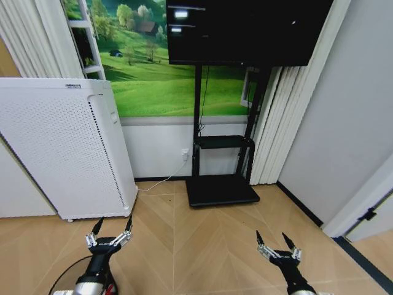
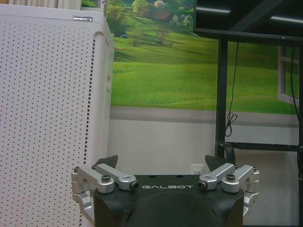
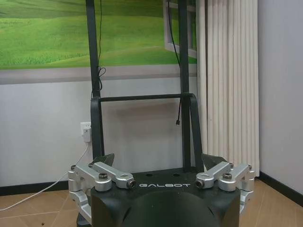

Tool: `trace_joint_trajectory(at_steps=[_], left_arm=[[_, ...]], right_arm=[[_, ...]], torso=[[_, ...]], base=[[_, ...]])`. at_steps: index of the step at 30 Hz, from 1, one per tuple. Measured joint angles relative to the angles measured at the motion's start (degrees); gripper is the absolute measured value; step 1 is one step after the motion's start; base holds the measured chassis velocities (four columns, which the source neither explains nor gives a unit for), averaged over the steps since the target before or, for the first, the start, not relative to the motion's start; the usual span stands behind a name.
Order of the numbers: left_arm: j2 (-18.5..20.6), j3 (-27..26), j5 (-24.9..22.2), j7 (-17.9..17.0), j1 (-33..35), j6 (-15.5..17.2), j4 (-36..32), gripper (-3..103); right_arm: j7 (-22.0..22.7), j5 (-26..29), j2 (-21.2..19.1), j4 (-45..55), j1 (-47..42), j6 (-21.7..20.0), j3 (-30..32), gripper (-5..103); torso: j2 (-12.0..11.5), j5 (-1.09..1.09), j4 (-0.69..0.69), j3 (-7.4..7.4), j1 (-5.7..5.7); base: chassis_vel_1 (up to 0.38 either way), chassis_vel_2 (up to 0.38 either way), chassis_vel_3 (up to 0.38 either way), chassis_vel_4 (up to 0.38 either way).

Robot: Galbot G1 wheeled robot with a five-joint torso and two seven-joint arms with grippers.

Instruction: Pick up the trash bin and place the garbage on the floor into it.

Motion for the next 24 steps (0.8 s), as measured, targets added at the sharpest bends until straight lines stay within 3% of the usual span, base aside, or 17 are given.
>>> trace_joint_trajectory(at_steps=[24], left_arm=[[0.0,0.0,0.0,0.0,0.0,0.0,0.0,100]], right_arm=[[0.0,0.0,0.0,0.0,0.0,0.0,0.0,100]], torso=[[5.7,0.0,0.0,4.18,1.53]], base=[[0.0,0.0,0.0,0.0]])
